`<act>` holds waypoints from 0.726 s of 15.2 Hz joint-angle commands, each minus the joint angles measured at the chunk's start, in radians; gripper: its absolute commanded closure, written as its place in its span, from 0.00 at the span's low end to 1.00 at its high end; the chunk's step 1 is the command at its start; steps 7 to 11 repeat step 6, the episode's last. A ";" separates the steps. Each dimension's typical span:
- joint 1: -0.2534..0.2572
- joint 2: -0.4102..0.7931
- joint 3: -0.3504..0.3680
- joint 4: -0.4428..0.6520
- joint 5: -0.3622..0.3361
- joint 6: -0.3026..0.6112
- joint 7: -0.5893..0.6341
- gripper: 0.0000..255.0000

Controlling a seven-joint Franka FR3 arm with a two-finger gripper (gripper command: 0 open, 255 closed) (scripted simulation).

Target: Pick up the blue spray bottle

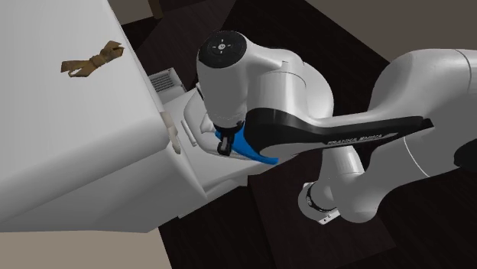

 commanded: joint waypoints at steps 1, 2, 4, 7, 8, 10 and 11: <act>-0.001 0.003 0.000 0.029 0.000 -0.025 -0.007 1.00; 0.000 0.007 0.000 0.045 0.001 -0.038 -0.008 1.00; 0.000 0.014 0.002 0.078 0.003 -0.063 -0.012 1.00; 0.000 0.014 0.002 0.080 0.003 -0.065 -0.012 1.00; 0.000 0.014 0.002 0.080 0.003 -0.065 -0.012 1.00; 0.000 0.014 0.002 0.080 0.003 -0.065 -0.012 1.00; 0.000 0.014 0.002 0.080 0.003 -0.065 -0.012 1.00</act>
